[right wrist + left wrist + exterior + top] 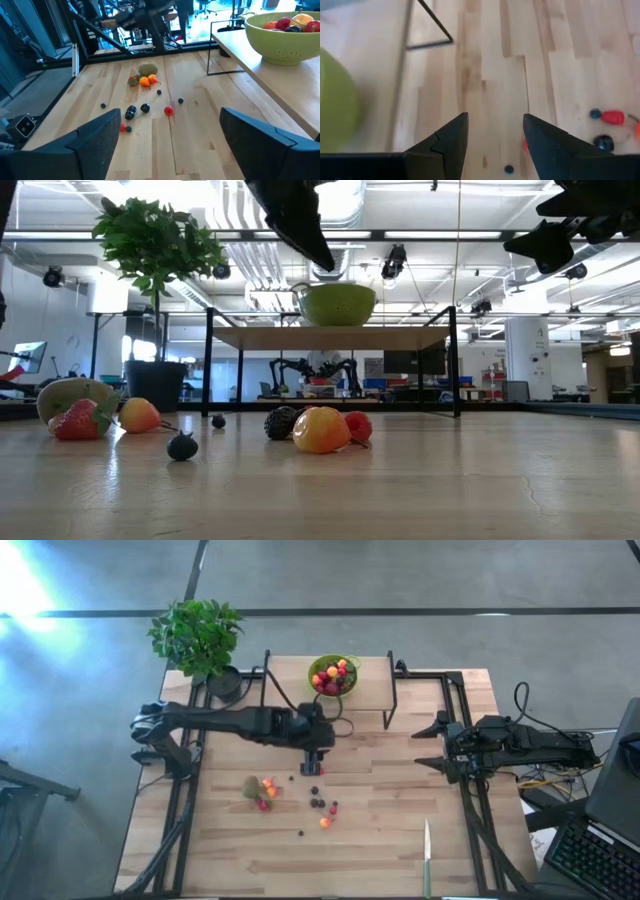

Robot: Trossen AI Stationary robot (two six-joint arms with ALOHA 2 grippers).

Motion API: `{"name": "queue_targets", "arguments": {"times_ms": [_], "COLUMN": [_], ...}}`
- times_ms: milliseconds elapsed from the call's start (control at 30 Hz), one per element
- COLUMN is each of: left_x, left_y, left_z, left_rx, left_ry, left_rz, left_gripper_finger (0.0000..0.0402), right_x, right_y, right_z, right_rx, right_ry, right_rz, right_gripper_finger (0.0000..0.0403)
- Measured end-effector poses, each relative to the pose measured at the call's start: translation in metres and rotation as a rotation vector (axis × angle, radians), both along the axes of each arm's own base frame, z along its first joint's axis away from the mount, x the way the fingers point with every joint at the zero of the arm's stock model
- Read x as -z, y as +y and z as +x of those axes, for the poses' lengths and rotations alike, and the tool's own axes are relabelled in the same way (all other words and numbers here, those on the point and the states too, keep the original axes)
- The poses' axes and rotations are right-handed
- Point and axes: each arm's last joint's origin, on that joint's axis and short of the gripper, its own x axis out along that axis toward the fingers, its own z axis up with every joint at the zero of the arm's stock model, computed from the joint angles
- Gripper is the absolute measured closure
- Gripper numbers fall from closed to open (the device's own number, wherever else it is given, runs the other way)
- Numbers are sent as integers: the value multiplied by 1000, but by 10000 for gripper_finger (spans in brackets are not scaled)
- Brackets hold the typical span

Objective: Pick & Place Fruit
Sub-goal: Put the red raspberry into the green strainer bowl on the shelf

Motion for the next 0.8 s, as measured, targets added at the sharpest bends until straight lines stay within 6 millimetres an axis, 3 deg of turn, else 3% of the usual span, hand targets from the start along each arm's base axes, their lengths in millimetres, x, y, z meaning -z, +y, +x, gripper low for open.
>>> {"name": "queue_targets", "arguments": {"times_ms": [467, 800], "left_x": [73, 109], "left_y": [-3, -4], "left_z": [-4, -10], "left_rx": [-15, 16], "left_ry": [3, -51], "left_rz": [-49, -86], "left_gripper_finger": [207, 207], "right_x": [0, 0], "right_y": [0, 0], "right_z": [0, 0], "right_rx": [0, 0], "right_ry": [0, 0], "right_rz": [0, 0], "right_gripper_finger": [117, 146]}}
